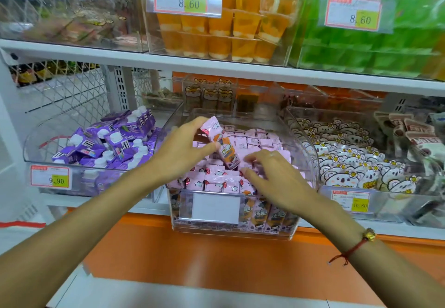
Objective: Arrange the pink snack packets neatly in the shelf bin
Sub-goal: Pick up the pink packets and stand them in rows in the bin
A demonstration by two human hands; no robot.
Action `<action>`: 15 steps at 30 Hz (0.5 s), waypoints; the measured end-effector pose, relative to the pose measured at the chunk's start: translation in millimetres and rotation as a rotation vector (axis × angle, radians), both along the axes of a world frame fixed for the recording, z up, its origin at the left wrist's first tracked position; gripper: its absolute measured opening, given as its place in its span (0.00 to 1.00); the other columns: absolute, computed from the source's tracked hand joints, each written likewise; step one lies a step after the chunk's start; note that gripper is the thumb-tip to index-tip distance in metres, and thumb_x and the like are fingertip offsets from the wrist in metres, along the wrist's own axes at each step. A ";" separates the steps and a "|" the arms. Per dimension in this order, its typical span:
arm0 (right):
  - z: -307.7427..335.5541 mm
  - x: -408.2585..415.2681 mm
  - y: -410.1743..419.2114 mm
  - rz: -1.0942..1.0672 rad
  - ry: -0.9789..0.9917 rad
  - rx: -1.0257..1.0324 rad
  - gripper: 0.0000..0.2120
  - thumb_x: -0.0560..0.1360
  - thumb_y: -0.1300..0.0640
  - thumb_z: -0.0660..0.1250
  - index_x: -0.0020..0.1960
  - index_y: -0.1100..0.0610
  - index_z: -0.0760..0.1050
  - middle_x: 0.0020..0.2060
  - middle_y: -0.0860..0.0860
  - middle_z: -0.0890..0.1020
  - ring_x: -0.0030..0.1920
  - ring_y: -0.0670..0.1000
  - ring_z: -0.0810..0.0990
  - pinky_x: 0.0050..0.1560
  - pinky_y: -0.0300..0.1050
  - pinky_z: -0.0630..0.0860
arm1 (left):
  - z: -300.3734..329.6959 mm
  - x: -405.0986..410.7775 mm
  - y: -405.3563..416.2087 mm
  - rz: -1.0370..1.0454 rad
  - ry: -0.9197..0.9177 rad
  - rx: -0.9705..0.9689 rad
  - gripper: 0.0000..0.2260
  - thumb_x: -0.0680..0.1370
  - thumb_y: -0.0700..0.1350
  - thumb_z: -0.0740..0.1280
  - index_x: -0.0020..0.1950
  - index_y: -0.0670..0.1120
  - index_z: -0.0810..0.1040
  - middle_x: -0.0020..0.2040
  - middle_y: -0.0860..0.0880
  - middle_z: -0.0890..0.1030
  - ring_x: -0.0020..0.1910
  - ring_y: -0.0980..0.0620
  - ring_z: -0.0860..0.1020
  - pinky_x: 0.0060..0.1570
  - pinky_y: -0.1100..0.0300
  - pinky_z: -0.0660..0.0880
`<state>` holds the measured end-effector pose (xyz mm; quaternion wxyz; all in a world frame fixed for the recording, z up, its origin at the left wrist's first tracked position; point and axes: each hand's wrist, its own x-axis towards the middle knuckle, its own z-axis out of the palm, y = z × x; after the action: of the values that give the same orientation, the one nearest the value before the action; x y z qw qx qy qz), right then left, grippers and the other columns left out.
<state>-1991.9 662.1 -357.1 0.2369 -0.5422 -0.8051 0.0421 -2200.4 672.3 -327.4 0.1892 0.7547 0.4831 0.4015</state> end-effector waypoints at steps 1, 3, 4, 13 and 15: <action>0.2 -0.4 0.2 0.008 -0.024 0.016 0.19 0.79 0.47 0.60 0.65 0.55 0.71 0.59 0.51 0.76 0.60 0.52 0.72 0.57 0.48 0.72 | 2.6 -1.6 0.2 -0.016 0.035 -0.004 0.13 0.75 0.44 0.69 0.60 0.46 0.74 0.51 0.51 0.82 0.52 0.55 0.80 0.57 0.49 0.75; 2.3 -1.9 0.1 0.014 -0.033 0.032 0.18 0.79 0.48 0.59 0.63 0.56 0.74 0.57 0.52 0.77 0.60 0.52 0.71 0.56 0.47 0.71 | 9.3 -4.8 -0.3 -0.064 0.114 -0.029 0.15 0.76 0.44 0.69 0.61 0.48 0.74 0.51 0.52 0.82 0.52 0.54 0.79 0.56 0.48 0.75; 3.0 -2.2 0.2 0.012 -0.040 0.039 0.17 0.79 0.48 0.59 0.63 0.56 0.74 0.57 0.51 0.77 0.59 0.52 0.71 0.55 0.46 0.71 | 13.1 -6.0 -0.8 -0.094 0.142 -0.041 0.15 0.76 0.45 0.69 0.62 0.48 0.73 0.52 0.52 0.81 0.52 0.54 0.79 0.55 0.48 0.76; 3.7 -2.4 0.1 0.005 -0.087 0.070 0.16 0.79 0.47 0.59 0.61 0.54 0.75 0.55 0.50 0.77 0.56 0.50 0.72 0.47 0.43 0.69 | 2.5 17.8 17.7 -0.211 0.558 -0.027 0.17 0.78 0.47 0.66 0.66 0.48 0.73 0.61 0.49 0.73 0.61 0.50 0.72 0.58 0.56 0.69; 3.5 -2.5 -0.9 0.010 -0.087 0.068 0.16 0.80 0.47 0.58 0.62 0.54 0.74 0.55 0.50 0.77 0.56 0.50 0.73 0.48 0.44 0.72 | -7.8 18.7 19.6 -0.171 0.506 0.005 0.19 0.78 0.48 0.65 0.69 0.49 0.70 0.62 0.50 0.71 0.61 0.52 0.70 0.60 0.58 0.67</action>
<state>-1994.3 661.3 -353.6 0.2199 -0.5312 -0.8182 -0.0077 -2181.7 691.9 -335.2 0.0939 0.8695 0.4487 0.1838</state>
